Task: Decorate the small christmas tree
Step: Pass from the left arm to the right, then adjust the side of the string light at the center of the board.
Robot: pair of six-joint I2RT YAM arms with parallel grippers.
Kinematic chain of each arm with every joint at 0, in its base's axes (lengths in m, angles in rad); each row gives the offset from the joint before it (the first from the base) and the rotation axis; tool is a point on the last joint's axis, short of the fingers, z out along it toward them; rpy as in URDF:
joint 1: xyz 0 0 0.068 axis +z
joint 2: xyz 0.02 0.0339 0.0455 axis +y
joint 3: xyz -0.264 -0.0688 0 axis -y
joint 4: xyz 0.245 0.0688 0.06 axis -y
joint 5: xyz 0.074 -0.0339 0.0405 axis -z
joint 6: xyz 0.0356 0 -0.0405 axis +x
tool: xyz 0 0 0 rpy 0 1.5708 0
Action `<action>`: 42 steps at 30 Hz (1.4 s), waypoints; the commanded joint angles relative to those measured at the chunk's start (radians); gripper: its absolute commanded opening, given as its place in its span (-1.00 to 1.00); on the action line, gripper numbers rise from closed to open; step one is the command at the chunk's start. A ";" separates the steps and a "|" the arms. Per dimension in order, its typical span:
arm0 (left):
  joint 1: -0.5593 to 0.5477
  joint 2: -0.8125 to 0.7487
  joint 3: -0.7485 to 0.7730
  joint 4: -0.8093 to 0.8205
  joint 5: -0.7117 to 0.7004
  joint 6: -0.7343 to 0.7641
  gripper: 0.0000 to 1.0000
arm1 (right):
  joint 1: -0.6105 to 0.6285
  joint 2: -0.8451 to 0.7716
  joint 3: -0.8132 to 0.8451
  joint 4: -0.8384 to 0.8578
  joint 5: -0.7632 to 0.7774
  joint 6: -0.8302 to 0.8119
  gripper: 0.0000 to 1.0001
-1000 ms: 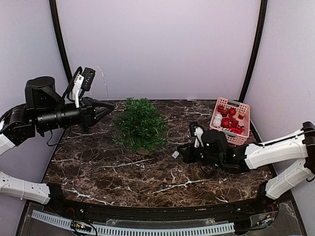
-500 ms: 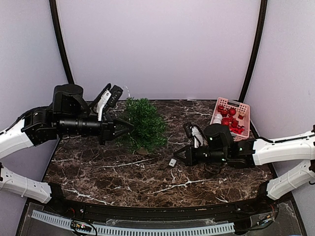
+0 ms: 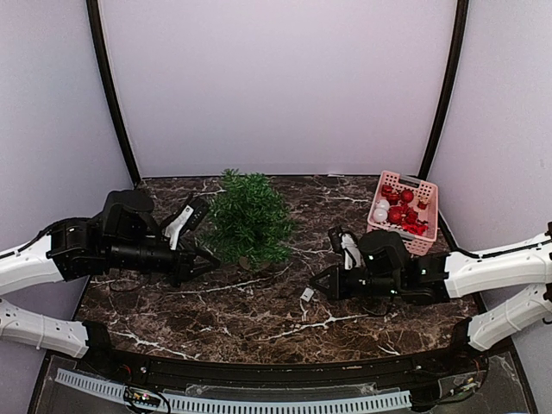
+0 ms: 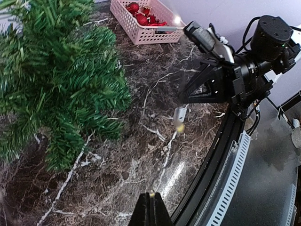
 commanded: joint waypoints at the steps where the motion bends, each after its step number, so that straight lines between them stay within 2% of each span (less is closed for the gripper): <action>1: 0.003 -0.044 -0.055 -0.014 -0.060 -0.058 -1.00 | 0.009 -0.023 -0.021 0.072 0.085 0.072 -1.00; 6: 0.004 -0.054 -0.082 -0.031 -0.169 -0.092 -1.00 | 0.010 0.010 -0.013 0.097 0.025 0.064 -1.00; 8: 0.005 -0.051 -0.092 -0.052 -0.202 -0.107 -0.89 | 0.013 0.025 -0.012 0.116 -0.006 0.049 -1.00; 12: 0.003 -0.063 -0.097 -0.132 -0.248 -0.144 -0.34 | 0.026 0.051 0.000 0.125 -0.054 0.025 -1.00; 15: 0.004 -0.099 -0.076 -0.215 -0.307 -0.162 0.25 | 0.028 0.061 0.002 0.135 -0.066 0.014 -1.00; 17: 0.004 -0.137 -0.049 -0.279 -0.349 -0.167 0.48 | 0.030 0.058 0.000 0.137 -0.066 0.012 -1.00; 20: 0.004 -0.206 0.012 -0.349 -0.390 -0.159 0.66 | 0.030 0.048 0.000 0.140 -0.067 0.007 -1.00; 23: 0.003 -0.236 0.048 -0.304 -0.343 -0.108 0.66 | 0.029 0.025 -0.016 0.170 -0.081 0.009 -1.00; 25: 0.004 -0.224 0.046 -0.185 -0.258 -0.069 0.63 | 0.030 0.005 -0.031 0.193 -0.085 0.015 -1.00; 28: -0.003 -0.128 0.042 -0.044 -0.088 -0.041 0.57 | 0.030 -0.030 -0.043 0.214 -0.087 0.016 -1.00; 30: -0.031 -0.054 0.040 0.064 -0.035 -0.034 0.55 | 0.030 -0.052 -0.046 0.219 -0.084 0.017 -1.00; 38: -0.094 0.172 0.018 0.497 0.038 -0.109 0.60 | 0.030 -0.082 -0.055 0.266 -0.110 0.016 -1.00; 42: -0.105 0.230 -0.001 0.568 0.015 -0.124 0.63 | 0.030 -0.100 -0.059 0.301 -0.169 0.015 -1.00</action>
